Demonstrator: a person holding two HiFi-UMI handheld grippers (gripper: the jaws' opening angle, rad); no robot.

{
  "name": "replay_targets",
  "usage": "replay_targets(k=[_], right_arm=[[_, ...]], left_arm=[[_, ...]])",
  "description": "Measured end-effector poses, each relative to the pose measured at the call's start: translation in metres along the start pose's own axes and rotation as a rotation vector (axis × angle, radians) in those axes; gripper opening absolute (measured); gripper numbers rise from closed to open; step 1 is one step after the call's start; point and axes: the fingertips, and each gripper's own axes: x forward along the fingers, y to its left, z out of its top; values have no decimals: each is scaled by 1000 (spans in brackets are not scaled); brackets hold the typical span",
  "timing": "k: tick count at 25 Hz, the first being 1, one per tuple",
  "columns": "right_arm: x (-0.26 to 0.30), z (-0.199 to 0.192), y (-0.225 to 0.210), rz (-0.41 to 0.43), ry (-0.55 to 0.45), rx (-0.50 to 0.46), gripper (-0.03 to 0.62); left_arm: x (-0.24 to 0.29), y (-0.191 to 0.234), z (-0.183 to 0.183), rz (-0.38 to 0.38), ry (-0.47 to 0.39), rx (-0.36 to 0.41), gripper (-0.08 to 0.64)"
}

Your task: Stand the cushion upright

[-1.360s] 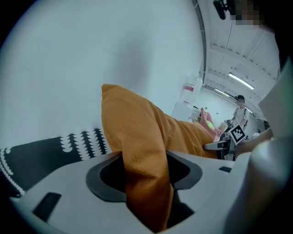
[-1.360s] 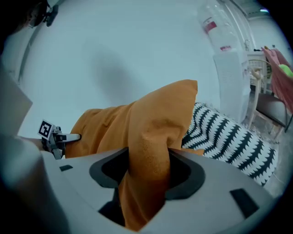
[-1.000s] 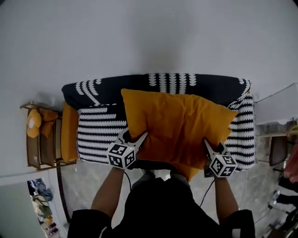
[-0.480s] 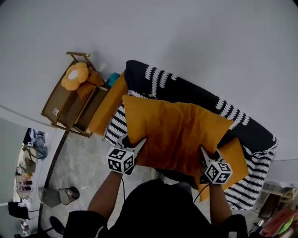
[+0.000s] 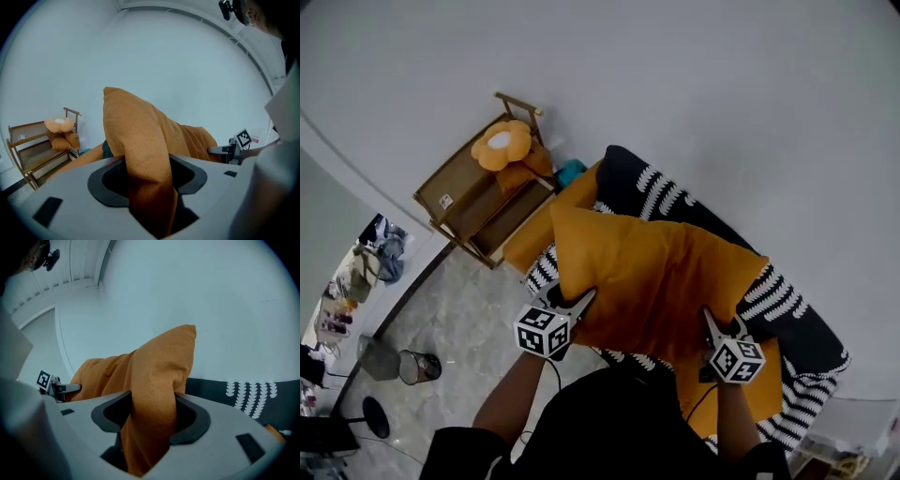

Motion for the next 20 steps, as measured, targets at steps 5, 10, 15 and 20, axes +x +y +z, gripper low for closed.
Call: replay_targets(k=[5,10,15,20], right_arm=[[8,13,-1,25,-30,16,261],[10,17,-15,-22,-50,33,261],[24,12,-40,-108,-46,74,259],[61,2,-25,-185,-47,129,261]], left_arm=[[4,2,19,17,-8,29,256],[31,2,25,-9,10,48,259],[77,7,26,-90,61,56,262],[109,51,32,-160,108,72,262]])
